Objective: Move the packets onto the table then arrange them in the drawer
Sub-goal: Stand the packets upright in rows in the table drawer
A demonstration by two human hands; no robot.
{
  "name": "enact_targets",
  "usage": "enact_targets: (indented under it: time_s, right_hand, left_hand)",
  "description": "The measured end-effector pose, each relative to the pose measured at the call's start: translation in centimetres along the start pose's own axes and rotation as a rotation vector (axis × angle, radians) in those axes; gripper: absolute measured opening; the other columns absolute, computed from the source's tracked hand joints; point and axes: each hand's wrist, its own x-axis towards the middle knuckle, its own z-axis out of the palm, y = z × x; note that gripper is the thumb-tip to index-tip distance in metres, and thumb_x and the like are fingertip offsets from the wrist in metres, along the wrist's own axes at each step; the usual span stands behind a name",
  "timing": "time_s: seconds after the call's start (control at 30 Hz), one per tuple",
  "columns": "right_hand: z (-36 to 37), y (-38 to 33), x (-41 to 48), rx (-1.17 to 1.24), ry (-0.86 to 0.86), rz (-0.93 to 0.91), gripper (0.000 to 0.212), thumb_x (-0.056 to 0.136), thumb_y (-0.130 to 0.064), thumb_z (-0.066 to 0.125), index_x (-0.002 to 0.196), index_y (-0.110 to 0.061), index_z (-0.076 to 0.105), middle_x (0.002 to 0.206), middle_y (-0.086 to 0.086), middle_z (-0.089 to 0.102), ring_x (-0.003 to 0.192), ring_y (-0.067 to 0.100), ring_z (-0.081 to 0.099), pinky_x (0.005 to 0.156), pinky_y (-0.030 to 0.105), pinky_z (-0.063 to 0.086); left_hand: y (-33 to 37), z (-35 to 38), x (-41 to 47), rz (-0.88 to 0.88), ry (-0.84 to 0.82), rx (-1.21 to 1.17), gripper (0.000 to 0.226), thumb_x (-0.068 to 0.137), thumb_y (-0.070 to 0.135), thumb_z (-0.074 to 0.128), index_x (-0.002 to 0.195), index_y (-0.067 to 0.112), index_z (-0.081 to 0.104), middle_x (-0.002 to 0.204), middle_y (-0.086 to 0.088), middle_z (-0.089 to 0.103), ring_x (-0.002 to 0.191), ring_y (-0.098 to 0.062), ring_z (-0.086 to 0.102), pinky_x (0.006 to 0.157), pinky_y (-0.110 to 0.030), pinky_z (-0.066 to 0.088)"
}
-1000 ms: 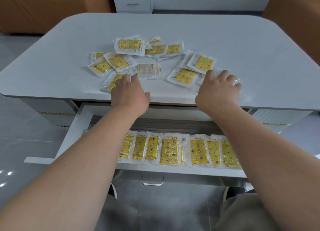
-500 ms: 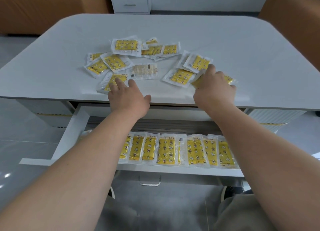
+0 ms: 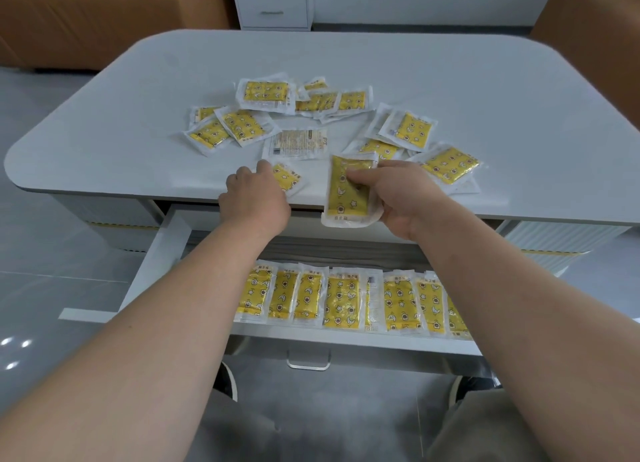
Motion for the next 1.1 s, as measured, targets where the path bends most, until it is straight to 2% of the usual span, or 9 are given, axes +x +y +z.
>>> enact_targets:
  time_s: [0.13, 0.3, 0.4, 0.57, 0.63, 0.77, 0.93, 1.03, 1.1]
  right_hand:
    - [0.5, 0.3, 0.0, 0.055, -0.027, 0.021, 0.021, 0.082, -0.002, 0.081, 0.098, -0.001, 0.067, 0.098, 0.017, 0.077, 0.086, 0.032, 0.077, 0.084, 0.053, 0.062]
    - [1.0, 0.3, -0.4, 0.147, -0.005, 0.021, 0.031, 0.082, 0.004, 0.079, 0.079, -0.01, 0.051, 0.091, 0.016, 0.071, 0.097, 0.038, 0.074, 0.09, 0.057, 0.058]
    - [1.2, 0.3, -0.5, 0.202, -0.033, 0.041, 0.03, 0.083, 0.004, 0.078, 0.085, -0.009, 0.051, 0.101, 0.017, 0.074, 0.096, 0.036, 0.075, 0.089, 0.057, 0.058]
    - [1.7, 0.4, -0.8, 0.229, -0.091, 0.087, 0.017, 0.086, 0.0, 0.077, 0.1, -0.001, 0.067, 0.089, 0.013, 0.079, 0.083, 0.028, 0.078, 0.074, 0.048, 0.064]
    - [2.0, 0.5, -0.9, 0.249, -0.104, 0.092, 0.015, 0.087, 0.001, 0.074, 0.1, 0.0, 0.068, 0.094, 0.016, 0.078, 0.084, 0.03, 0.078, 0.071, 0.048, 0.064]
    - [2.4, 0.7, -0.9, 0.313, -0.149, 0.105, 0.021, 0.088, 0.003, 0.066, 0.109, 0.001, 0.067, 0.102, 0.019, 0.076, 0.095, 0.035, 0.075, 0.08, 0.052, 0.062]
    - [3.0, 1.1, -1.4, 0.275, -0.235, 0.089, 0.022, 0.095, 0.004, 0.061, 0.116, 0.007, 0.065, 0.105, 0.02, 0.076, 0.094, 0.033, 0.076, 0.084, 0.047, 0.062]
    - [3.2, 1.4, -1.5, 0.238, -0.232, 0.092, 0.026, 0.093, 0.001, 0.065, 0.119, 0.006, 0.065, 0.107, 0.02, 0.076, 0.097, 0.034, 0.075, 0.088, 0.051, 0.06]
    - [3.5, 1.8, -1.4, 0.212, -0.232, 0.112, 0.029, 0.092, -0.002, 0.068, 0.121, 0.004, 0.066, 0.109, 0.019, 0.076, 0.099, 0.035, 0.075, 0.088, 0.052, 0.06]
  left_hand:
    - [-0.4, -0.2, 0.2, -0.004, 0.018, -0.064, 0.036, 0.096, 0.03, 0.061, 0.126, 0.013, 0.05, 0.12, -0.012, 0.058, 0.114, -0.034, 0.052, 0.093, -0.049, 0.047]
    - [-0.8, -0.6, 0.5, -0.032, 0.042, -0.125, 0.06, 0.085, 0.041, 0.076, 0.13, 0.012, 0.05, 0.127, -0.011, 0.055, 0.121, -0.033, 0.049, 0.095, -0.046, 0.048]
    - [-1.1, -0.5, 0.6, -0.064, 0.043, -0.18, 0.072, 0.079, 0.042, 0.081, 0.136, 0.012, 0.048, 0.131, -0.012, 0.052, 0.125, -0.032, 0.047, 0.096, -0.043, 0.045]
    - [-1.5, -0.8, 0.7, -0.07, 0.036, -0.453, 0.02, 0.086, 0.025, 0.07, 0.099, 0.011, 0.063, 0.098, -0.007, 0.063, 0.084, -0.026, 0.061, 0.059, -0.03, 0.043]
    - [-1.3, -1.5, 0.5, -0.117, -0.04, -0.742, 0.009, 0.09, 0.018, 0.064, 0.094, 0.01, 0.063, 0.089, -0.004, 0.063, 0.079, -0.023, 0.059, 0.062, -0.028, 0.043]
    - [-1.0, -2.5, -0.3, -0.345, -0.207, -1.144, 0.01, 0.09, 0.01, 0.062, 0.098, 0.008, 0.068, 0.108, -0.011, 0.069, 0.1, -0.033, 0.066, 0.087, -0.043, 0.054]
    - [-1.6, -3.0, -1.2, -0.274, -0.31, -1.201, 0.019, 0.086, 0.0, 0.069, 0.103, 0.007, 0.073, 0.094, -0.01, 0.078, 0.084, -0.03, 0.074, 0.072, -0.037, 0.058]
    - [-1.9, -3.5, -1.4, -0.274, -0.358, -1.276, 0.022, 0.089, 0.011, 0.072, 0.11, 0.006, 0.072, 0.086, -0.005, 0.076, 0.063, -0.018, 0.069, 0.053, -0.023, 0.052]
    - [-2.0, -3.7, -1.4, -0.288, -0.431, -1.321, 0.025, 0.094, 0.027, 0.068, 0.111, 0.008, 0.071, 0.083, -0.006, 0.071, 0.058, -0.016, 0.062, 0.052, -0.022, 0.049]
